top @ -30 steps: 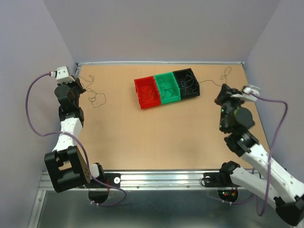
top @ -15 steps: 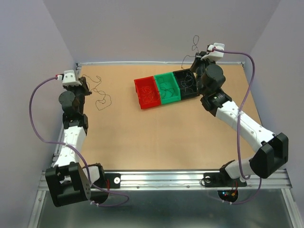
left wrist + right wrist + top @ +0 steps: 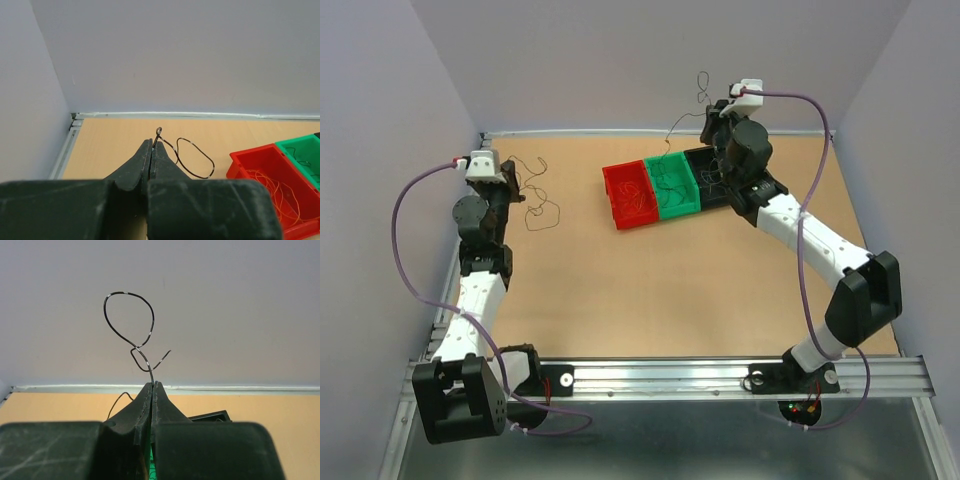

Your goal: Untangle the cables

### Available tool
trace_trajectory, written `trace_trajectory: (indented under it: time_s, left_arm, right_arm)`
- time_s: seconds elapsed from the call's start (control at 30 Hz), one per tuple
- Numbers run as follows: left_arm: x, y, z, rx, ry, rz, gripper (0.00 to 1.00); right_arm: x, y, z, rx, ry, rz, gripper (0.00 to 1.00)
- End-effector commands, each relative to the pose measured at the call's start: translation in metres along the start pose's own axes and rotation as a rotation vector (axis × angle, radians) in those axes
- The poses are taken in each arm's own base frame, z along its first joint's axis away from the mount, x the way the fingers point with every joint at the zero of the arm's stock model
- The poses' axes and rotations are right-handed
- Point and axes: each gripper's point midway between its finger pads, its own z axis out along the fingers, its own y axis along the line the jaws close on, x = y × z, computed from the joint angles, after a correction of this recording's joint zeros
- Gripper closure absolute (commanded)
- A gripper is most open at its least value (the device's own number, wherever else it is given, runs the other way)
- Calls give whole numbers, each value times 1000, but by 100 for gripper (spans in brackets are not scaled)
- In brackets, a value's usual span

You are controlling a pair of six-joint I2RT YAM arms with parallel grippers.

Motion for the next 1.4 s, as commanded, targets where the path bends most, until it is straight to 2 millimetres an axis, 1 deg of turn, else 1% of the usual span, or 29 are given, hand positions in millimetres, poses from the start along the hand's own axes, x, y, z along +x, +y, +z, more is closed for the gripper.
trace_trajectory:
  time_s: [0.0,0.03,0.07,0.1,0.13,0.2,0.23,0.3,0.37,0.43,0.47,0.53,0.57,0.63,0.67,0.7,0.73,0.8,0.83,0.9,0.93,1.0,1.03,1.1,1.13,1.17,1.23,1.27,1.37]
  left_arm:
    - [-28,-10,-7,30,-100,49,100]
    - [-28,-10,-8,30,-101,50,100]
    - [-28,-12,-8,34,-101,50,100]
    - [-28,-12,-8,35,-101,52,100]
    - [-30,-13,-9,37,-106,56,100]
    - [-28,-16,-9,43,-103,56,100]
    - [-29,-16,-9,41,-105,57,100]
    - [-28,-17,-9,44,-103,59,100]
    - [-29,-18,-9,48,-105,61,100]
    - [-28,-19,-10,48,-105,65,100]
    - [-29,-19,-10,48,-106,63,100]
    - [-29,-21,-10,54,-108,66,100]
    - [-30,-22,-11,57,-109,67,100]
    - [-30,-23,-11,55,-110,70,100]
    - [-29,-24,-11,59,-108,70,100]
    - [-30,-24,-11,59,-111,73,100]
    - [-29,-25,-11,58,-110,74,100]
    - [-29,-25,-11,58,-110,75,100]
    - [-28,-25,-11,59,-106,75,100]
    - [-28,-28,-10,65,-107,76,100]
    - [-27,-28,-10,66,-104,77,100]
    - [-27,-28,-10,63,-104,79,100]
    - [-27,-28,-11,64,-103,79,100]
    - [-28,-29,-11,64,-107,83,100]
    - [-27,-30,-11,65,-104,82,100]
    - [-29,-30,-12,68,-109,83,100]
    - [-29,-32,-13,71,-109,87,100]
    - [-29,-32,-13,71,-111,89,100]
    - [-27,-33,-11,72,-105,93,100]
  right_arm:
    - [-10,10,16,-29,-33,24,99]
    - [-6,11,18,-30,-26,21,99]
    - [6,12,22,-30,-6,13,100]
    - [4,12,22,-29,-8,14,100]
    - [14,12,25,-28,7,8,99]
    - [24,11,27,-23,25,4,99]
    - [36,10,29,-21,46,-2,100]
    - [50,10,29,-25,72,-4,99]
    - [76,9,27,-36,124,-23,99]
    - [94,10,25,-47,166,-37,100]
    - [113,12,25,-66,208,-49,100]
    - [141,15,22,-89,301,-74,100]
    - [161,16,21,-89,365,-88,99]
    - [185,11,19,-72,440,-103,100]
    - [215,6,12,-55,528,-123,100]
    - [219,8,13,-53,546,-124,100]
    - [232,6,9,-43,592,-130,99]
    - [250,1,9,-23,624,-137,100]
    - [269,-1,5,-17,674,-154,100]
    - [283,3,4,-46,712,-158,100]
    - [293,11,7,-83,734,-149,99]
    - [310,16,4,-114,790,-156,100]
    - [327,16,3,-118,824,-162,99]
    - [332,16,8,-105,851,-174,99]
    - [337,14,9,-96,864,-182,100]
    - [347,13,9,-88,889,-192,99]
    - [353,10,8,-79,903,-201,100]
    - [353,10,8,-80,907,-201,100]
    - [333,10,13,-62,874,-196,100]
